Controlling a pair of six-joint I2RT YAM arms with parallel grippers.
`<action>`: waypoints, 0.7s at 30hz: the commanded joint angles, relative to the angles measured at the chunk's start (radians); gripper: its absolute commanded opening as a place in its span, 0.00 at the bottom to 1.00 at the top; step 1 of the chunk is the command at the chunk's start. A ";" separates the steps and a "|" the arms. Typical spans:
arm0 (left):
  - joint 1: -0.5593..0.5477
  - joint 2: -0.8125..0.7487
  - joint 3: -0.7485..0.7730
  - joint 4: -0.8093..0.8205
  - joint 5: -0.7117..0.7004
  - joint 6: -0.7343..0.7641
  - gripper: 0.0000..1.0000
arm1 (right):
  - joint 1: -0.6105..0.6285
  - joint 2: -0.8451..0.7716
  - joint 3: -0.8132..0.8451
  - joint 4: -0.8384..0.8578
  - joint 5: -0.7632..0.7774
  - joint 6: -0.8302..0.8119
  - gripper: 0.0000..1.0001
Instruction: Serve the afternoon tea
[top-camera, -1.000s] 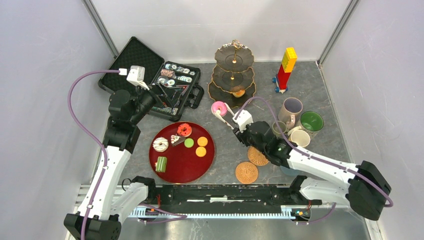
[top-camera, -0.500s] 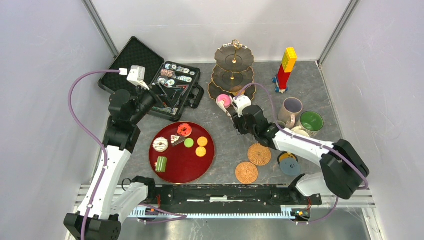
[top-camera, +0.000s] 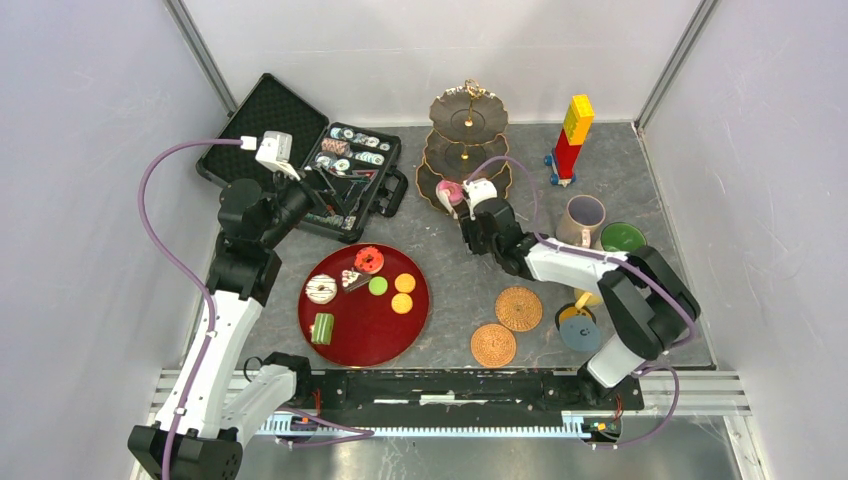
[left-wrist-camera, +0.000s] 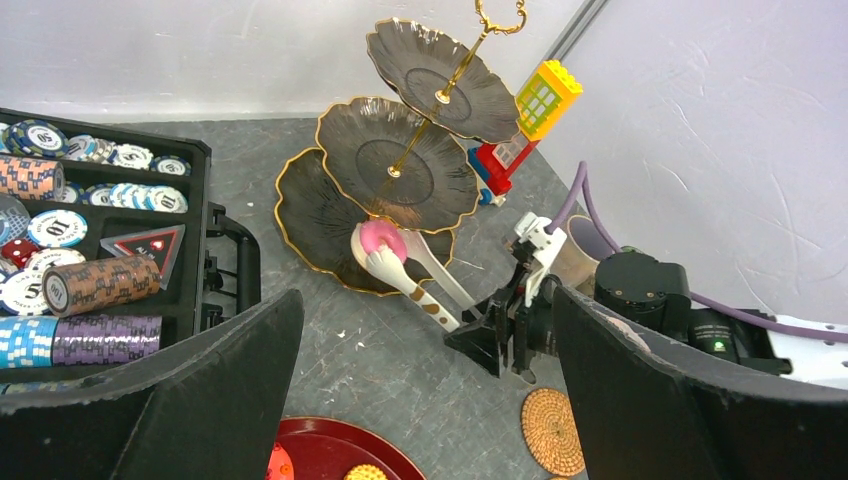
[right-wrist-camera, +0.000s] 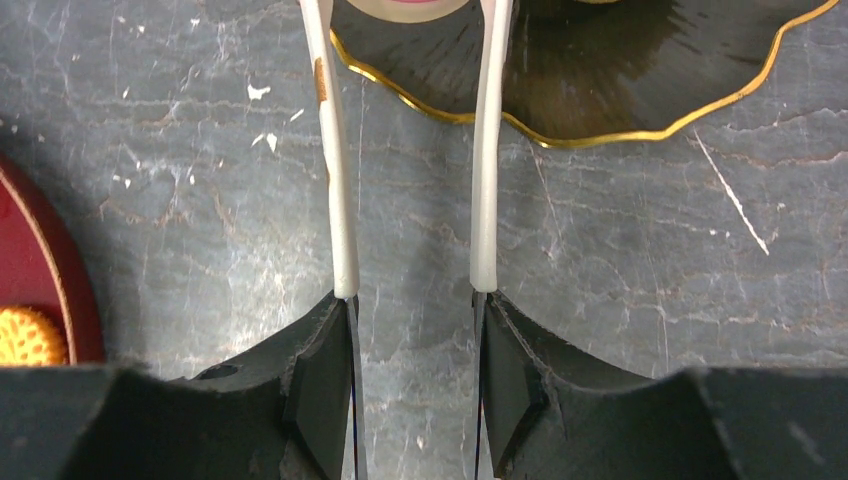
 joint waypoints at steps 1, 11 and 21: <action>-0.003 0.005 0.035 0.033 0.028 -0.047 1.00 | -0.007 0.050 0.039 0.154 0.025 0.011 0.30; -0.003 0.040 0.025 0.063 0.059 -0.079 1.00 | -0.007 -0.003 -0.078 0.273 0.085 -0.084 0.33; -0.003 0.054 0.018 0.061 0.042 -0.073 1.00 | -0.006 0.025 -0.077 0.316 0.046 -0.108 0.39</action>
